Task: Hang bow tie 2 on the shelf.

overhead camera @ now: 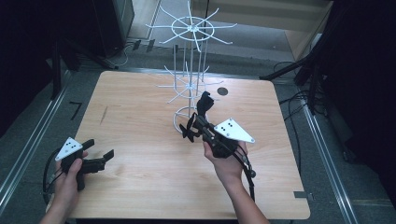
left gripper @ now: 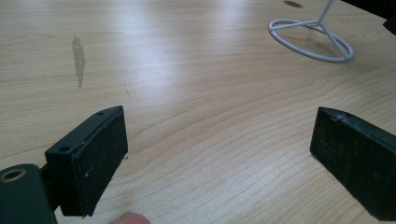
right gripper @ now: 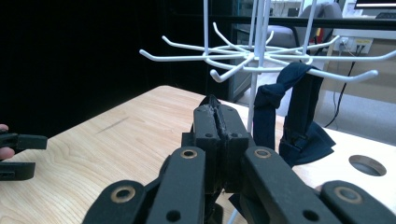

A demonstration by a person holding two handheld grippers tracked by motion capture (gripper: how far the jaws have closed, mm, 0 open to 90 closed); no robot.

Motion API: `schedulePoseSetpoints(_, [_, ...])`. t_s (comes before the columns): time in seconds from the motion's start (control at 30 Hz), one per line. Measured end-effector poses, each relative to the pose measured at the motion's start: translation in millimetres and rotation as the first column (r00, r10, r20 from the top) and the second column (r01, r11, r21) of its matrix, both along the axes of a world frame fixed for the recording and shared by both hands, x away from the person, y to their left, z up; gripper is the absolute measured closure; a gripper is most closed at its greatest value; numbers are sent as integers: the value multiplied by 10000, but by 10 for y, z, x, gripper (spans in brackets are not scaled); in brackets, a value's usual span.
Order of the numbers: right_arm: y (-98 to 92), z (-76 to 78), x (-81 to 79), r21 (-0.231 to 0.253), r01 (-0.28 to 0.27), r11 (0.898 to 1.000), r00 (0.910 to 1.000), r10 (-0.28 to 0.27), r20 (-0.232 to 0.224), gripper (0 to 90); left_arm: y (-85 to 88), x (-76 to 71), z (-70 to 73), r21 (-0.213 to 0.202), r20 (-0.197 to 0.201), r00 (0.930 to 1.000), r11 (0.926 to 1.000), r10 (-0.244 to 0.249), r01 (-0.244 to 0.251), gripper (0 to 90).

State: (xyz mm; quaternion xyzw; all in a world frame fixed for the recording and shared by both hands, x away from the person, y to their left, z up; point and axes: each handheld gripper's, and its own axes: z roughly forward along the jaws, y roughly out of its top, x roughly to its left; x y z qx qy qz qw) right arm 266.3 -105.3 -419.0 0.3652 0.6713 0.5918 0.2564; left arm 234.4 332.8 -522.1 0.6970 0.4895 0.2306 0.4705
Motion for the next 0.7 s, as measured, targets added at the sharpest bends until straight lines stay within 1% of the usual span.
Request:
schedulePoseSetpoints(0.17, [12,29,-27,-53,-143,9999,9997,144,191,896,-1,0,-1,-2,16,10000,10000,8,-8,47])
schedulePoseSetpoints(0.27, [16,37,-37,-45,-158,9999,9996,159,225,896,-2,0,-1,-17,11,10000,10000,13,-13,47])
schedulePoseSetpoints(0.7, [-2,131,-66,153,-253,9996,9985,245,481,896,-1,1,0,13,-8,10000,10000,1,-1,47])
